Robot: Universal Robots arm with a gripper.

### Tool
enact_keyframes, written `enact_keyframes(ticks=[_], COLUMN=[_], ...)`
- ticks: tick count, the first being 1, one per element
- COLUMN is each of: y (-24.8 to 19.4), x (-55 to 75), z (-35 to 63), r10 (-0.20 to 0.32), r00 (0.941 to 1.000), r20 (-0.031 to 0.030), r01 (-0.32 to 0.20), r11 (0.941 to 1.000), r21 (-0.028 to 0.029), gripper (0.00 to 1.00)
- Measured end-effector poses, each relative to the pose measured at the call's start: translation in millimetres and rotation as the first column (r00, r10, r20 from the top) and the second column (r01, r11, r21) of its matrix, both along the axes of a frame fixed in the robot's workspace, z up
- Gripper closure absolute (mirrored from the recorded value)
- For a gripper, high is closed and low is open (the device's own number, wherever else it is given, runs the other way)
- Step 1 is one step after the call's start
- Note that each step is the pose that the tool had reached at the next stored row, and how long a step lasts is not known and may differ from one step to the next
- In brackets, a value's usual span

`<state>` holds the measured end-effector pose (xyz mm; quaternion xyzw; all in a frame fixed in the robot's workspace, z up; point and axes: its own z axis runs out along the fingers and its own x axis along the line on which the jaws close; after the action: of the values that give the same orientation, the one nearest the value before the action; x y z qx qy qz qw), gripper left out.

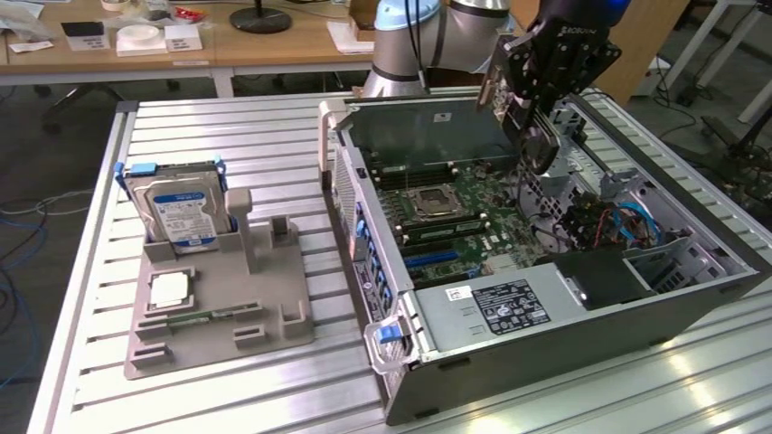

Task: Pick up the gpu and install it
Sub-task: 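Pick up the gpu and move the gpu toward the slot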

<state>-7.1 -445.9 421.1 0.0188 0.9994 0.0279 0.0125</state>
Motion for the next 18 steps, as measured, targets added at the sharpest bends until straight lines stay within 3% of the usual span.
enact_keyframes(ticks=[6, 18], y=[0.0, 0.0], x=[2.5, 22.6], z=[0.0, -0.1], r10=[0.0, 0.0], r00=[1.0, 1.0], r20=[0.0, 0.0001], r01=[0.0, 0.0], r11=[1.0, 1.0], r21=[0.0001, 0.0001], gripper=[0.73, 0.73])
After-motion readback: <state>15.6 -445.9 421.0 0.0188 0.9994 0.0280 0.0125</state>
